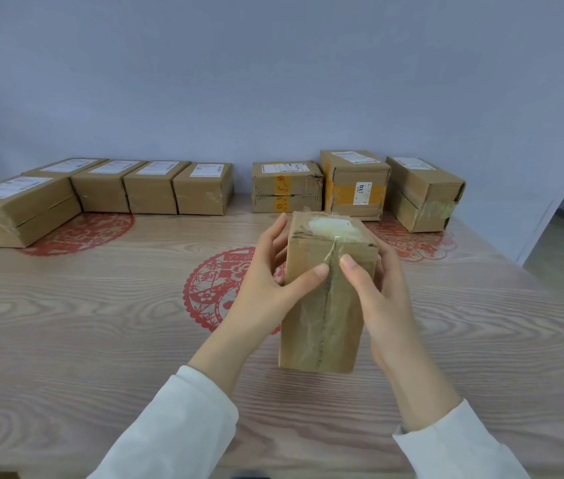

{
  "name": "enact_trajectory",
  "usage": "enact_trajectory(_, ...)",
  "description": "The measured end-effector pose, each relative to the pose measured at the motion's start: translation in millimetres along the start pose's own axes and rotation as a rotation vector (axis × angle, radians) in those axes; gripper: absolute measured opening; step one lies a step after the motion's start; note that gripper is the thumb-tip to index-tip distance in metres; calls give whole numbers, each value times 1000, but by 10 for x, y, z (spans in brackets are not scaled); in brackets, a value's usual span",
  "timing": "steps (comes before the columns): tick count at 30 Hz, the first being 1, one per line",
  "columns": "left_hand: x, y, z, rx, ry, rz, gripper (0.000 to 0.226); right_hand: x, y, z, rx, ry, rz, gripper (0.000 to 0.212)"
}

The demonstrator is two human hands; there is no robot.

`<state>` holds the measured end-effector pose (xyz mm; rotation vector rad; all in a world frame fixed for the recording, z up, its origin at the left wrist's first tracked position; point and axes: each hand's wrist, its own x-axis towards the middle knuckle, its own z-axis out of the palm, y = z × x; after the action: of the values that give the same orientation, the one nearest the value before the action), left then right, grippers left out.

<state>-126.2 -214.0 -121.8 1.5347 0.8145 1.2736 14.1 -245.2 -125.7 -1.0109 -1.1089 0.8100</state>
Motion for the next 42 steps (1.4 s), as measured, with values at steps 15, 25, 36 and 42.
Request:
enact_trajectory(15,-29,73,5,97,-83,6,97,-8,-62,-72,77,-146,2,71)
enact_trajectory(25,-47,-44,33,22,-62,-22,92,-29,57,-75,63,-108,-44,69)
enact_trajectory(36,-82,-92,20,68,-53,57,87,-92,38,-42,35,-90,-67,69)
enact_trajectory(42,-75,-51,-13,48,-63,139,67,-70,-21,-37,-22,-101,-84,58)
